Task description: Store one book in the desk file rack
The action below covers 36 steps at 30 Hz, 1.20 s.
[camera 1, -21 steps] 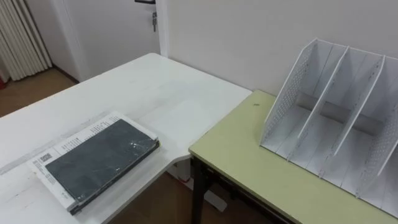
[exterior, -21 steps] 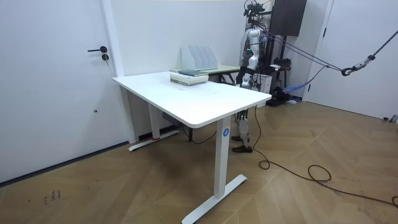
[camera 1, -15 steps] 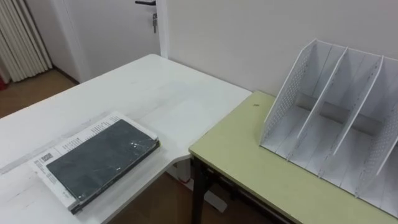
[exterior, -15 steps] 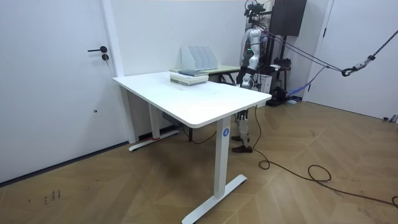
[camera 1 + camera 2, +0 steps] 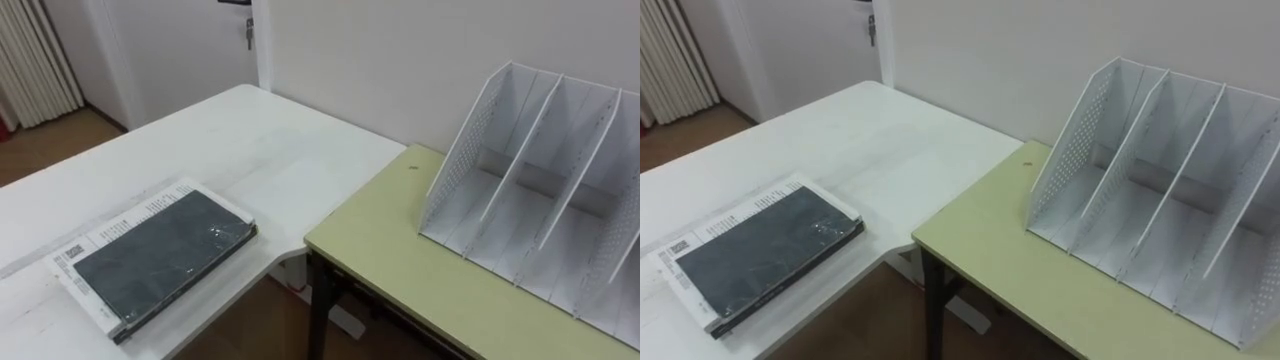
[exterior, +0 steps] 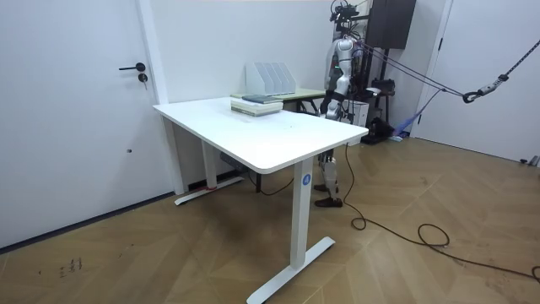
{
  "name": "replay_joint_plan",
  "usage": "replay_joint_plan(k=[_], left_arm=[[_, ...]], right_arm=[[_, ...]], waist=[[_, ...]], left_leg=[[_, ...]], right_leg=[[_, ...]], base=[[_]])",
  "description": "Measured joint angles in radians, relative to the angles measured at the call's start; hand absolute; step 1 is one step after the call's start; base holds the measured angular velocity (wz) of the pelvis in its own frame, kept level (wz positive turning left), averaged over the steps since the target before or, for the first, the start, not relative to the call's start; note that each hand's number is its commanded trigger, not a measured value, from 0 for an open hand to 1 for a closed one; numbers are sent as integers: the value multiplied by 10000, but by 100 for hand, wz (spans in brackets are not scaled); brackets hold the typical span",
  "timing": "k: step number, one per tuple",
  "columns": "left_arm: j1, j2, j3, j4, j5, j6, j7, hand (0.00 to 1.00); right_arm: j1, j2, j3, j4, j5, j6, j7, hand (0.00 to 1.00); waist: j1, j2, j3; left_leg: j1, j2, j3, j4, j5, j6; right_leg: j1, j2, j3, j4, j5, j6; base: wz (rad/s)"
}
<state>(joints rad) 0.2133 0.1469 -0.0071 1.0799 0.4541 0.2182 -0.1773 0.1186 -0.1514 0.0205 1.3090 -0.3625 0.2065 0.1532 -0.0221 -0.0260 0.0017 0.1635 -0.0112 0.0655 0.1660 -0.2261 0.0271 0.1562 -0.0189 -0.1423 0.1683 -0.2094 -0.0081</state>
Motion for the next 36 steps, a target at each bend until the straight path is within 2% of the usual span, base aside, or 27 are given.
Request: replay_joint_plan(k=[5,10,15,17,18,19,23,26,27,28,29,31,33,36], left_arm=[[-95,3,-354,-350,637,-77,133,0],[-432,20,-903,-650,1319,-169,508,0],[-479,11,-1189,-906,1496,-256,816,0],[-479,86,-1452,-1030,1586,-269,865,0],[-480,149,-1686,-1201,1745,-296,866,0],[-486,191,-1847,-1276,1951,-377,867,0],[-468,271,-2215,-1564,2670,-568,863,0],[-394,366,-2495,-2445,3409,-552,770,0],[-396,450,-2640,-3151,3722,-554,724,0],[-437,446,-2736,-3903,3794,-617,722,0],[-479,433,-2782,-4191,3798,-685,725,0],[-606,390,-2998,-5151,3812,-937,785,0],[-747,383,-3427,-5551,3854,-1042,789,0],[-860,357,-4224,-5897,3979,-1133,775,0]], right_arm=[[14,2,312,-106,51,-23,-105,0],[-62,2,538,-236,64,-135,-376,0],[-73,3,783,-254,62,-235,-407,0],[-111,-7,915,-219,104,-332,-406,0],[-190,-6,1045,-198,88,-372,-389,0],[-284,-4,1059,-194,61,-425,-333,0],[-323,-6,1146,-174,-6,-561,-277,0],[-298,-6,1188,-175,-14,-614,-283,0],[-327,-11,1254,-218,-67,-657,-289,0],[-387,-21,1269,-215,-127,-727,-286,0],[-416,-36,1269,-208,-146,-755,-279,0],[-487,-97,1268,-219,-295,-839,-273,0],[-501,-99,1278,-227,-362,-847,-266,0],[-526,-123,1352,-212,-366,-847,-305,0]], waist=[[-23,-1,-1],[-38,-20,-6],[-66,-45,12],[-114,-81,39],[-170,-103,96],[-291,-123,107],[-398,-184,98],[-461,-200,96],[-526,-209,50],[-551,-230,65],[-553,-225,72],[-577,-172,53],[-620,-109,66],[-683,-62,31]], left_leg=[[-69,-2,-36,58,-46,7],[-214,-17,-63,125,-45,10],[-218,-18,10,145,-45,10],[-220,-17,1,146,-45,10],[-229,-17,-41,148,-44,10],[-287,-20,-106,159,-45,10],[-331,-21,-136,181,-45,10],[-418,-22,-196,222,-44,10],[-527,-26,-240,244,-39,7],[-564,-23,-200,234,-20,9],[-569,-22,-178,217,-10,11],[-530,-24,-141,179,-10,13],[-491,-25,-136,154,-10,12],[-495,-24,-117,152,-10,13]], right_leg=[[-18,8,-31,22,-8,14],[-131,8,-23,49,-4,13],[-137,11,30,40,-8,13],[-142,5,16,21,-11,16],[-149,5,5,12,-14,16],[-179,1,-41,12,-13,17],[-198,9,-75,16,-9,15],[-228,14,-133,29,8,8],[-329,7,-171,43,13,2],[-391,8,-171,39,44,-4],[-401,8,-158,33,54,-7],[-374,11,-72,21,55,-3],[-343,18,-65,-7,56,-2],[-344,18,-73,7,55,-3]], base=[[1],[0],[-1],[2],[8],[9],[2],[7],[8],[4],[-8],[-11],[-3],[0]])
